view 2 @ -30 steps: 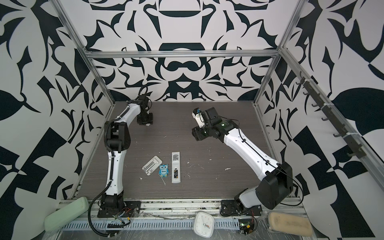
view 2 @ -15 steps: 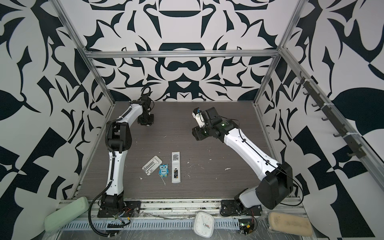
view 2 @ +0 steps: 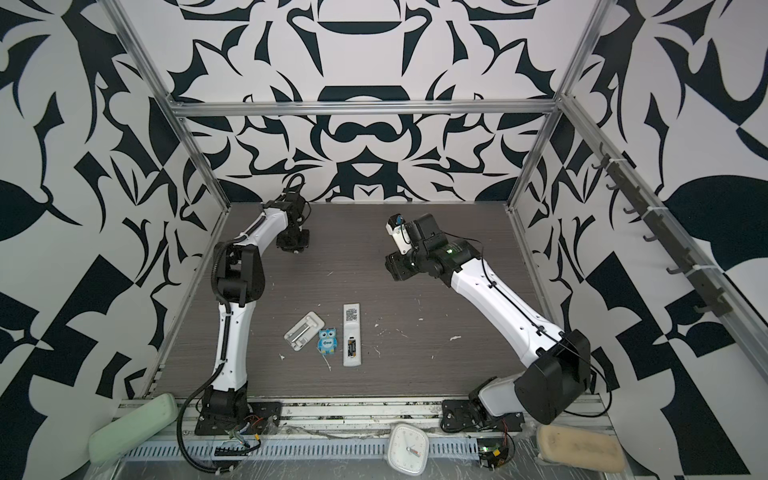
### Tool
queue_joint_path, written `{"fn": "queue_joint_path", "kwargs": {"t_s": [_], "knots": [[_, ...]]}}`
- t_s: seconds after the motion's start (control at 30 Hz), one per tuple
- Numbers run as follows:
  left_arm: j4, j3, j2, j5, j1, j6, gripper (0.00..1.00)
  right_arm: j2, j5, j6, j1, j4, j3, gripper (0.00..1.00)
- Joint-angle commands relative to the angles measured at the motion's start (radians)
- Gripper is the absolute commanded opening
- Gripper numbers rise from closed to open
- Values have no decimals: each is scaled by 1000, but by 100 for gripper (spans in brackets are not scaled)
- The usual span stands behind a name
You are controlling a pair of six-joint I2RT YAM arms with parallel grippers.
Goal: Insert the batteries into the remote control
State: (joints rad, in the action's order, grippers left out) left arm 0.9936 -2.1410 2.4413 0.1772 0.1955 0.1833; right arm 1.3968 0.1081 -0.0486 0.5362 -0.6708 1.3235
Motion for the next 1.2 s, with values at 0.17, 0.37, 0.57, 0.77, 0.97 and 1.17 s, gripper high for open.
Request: {"fn": "queue_joint_path", "kwargs": {"t_s": [0.17,0.37,0.57,0.77,0.97,1.17], "knots": [[62,172,-208,-245,7,81,15,-152,133,64,-4,196,-112,65],[52,312,-344,-312,9,108,15,-175,165,67,-3,242,-153,66],[74,285,-347,-241,2,146,19,-172,166,54,-3,251,-173,65],[113,168,-214,-220,-14,305,29,-190,164,53,-4,248,-181,65],[80,146,-158,-153,-19,434,27,-220,150,55,-4,240,-203,75],[50,135,-132,-130,-24,492,28,-204,159,52,-4,237,-195,78]]}}
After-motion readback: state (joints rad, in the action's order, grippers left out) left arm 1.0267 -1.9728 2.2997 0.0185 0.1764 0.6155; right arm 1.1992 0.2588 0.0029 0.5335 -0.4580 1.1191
